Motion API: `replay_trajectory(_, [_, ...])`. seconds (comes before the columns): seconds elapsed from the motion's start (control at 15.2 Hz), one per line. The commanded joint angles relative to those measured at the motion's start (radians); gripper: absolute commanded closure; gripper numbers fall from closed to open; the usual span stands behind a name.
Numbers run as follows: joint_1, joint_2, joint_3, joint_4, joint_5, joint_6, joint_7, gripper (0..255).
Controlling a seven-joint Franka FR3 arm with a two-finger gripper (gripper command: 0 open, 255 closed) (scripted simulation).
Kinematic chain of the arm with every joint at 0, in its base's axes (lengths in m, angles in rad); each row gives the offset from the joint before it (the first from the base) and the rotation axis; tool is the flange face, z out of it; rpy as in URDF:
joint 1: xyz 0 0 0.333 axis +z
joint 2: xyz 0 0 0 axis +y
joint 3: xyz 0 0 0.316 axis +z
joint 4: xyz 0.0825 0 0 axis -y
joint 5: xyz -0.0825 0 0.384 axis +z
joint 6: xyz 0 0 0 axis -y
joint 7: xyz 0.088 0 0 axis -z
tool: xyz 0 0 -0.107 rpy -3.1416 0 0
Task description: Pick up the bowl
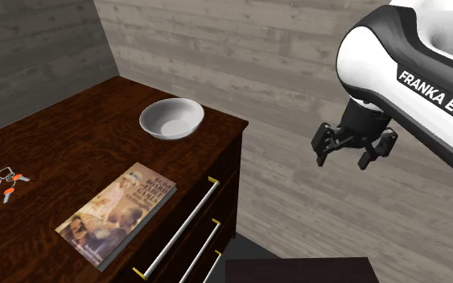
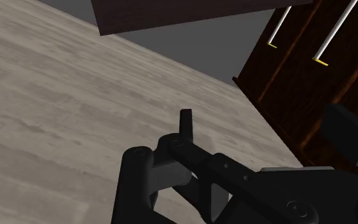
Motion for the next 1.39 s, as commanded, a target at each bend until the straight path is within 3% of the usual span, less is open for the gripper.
replay_trajectory(0.0, [0.0, 0.0, 0.0, 0.0, 0.0, 0.0, 0.0, 0])
replay_trajectory(0.66, [0.07, 0.108, 0.111, -0.023, 0.231, 0.221, 0.193, 0])
replay_trajectory(1.32, [0.134, 0.296, 0.218, 0.066, 0.412, 0.46, 0.34, 0])
